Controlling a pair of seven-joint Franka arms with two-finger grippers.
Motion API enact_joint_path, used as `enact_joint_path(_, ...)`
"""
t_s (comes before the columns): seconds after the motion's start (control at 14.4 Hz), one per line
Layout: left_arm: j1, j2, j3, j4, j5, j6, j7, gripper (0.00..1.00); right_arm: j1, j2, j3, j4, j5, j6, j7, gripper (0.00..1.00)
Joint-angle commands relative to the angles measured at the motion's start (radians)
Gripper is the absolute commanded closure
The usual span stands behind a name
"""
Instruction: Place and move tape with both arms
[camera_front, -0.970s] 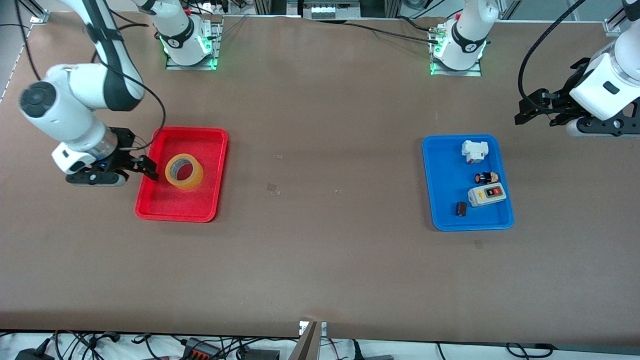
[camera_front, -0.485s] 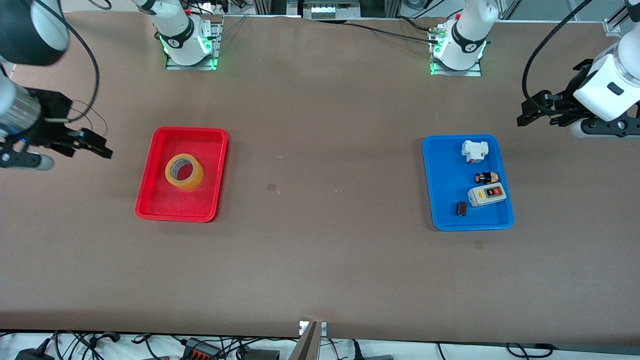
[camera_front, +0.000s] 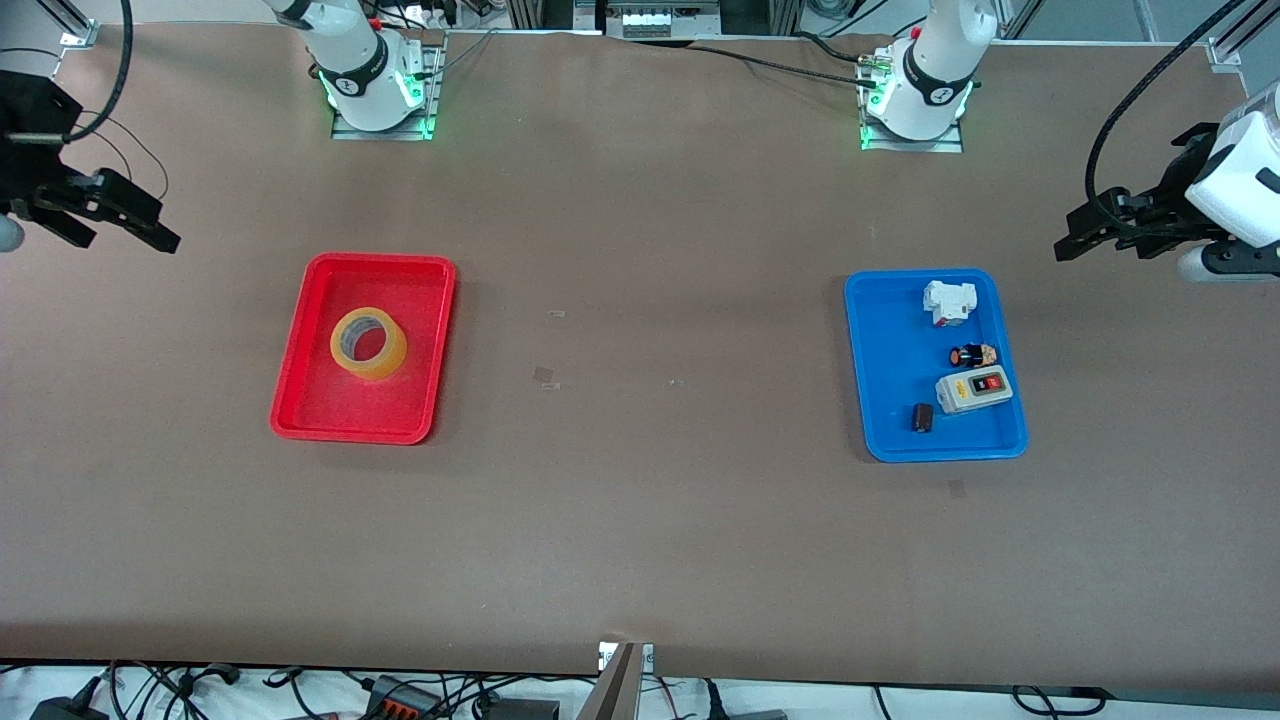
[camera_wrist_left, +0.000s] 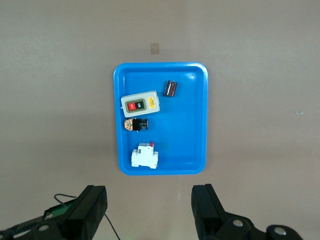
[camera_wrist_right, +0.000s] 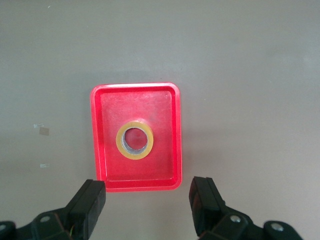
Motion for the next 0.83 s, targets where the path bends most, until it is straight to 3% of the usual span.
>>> enact_joint_path(0.0, 0.014, -0.007, -0.014, 0.004, -0.011, 0.003, 0.011, 0.0, -0.004, 0.038, 0.012, 0.079, 0.005, -0.073, -0.008, 0.01)
enact_joint_path(0.76, 0.007, -0.009, -0.021, 0.0, -0.002, -0.001, 0.01, 0.0, 0.009, 0.039, 0.01, 0.056, 0.007, -0.106, -0.049, 0.01)
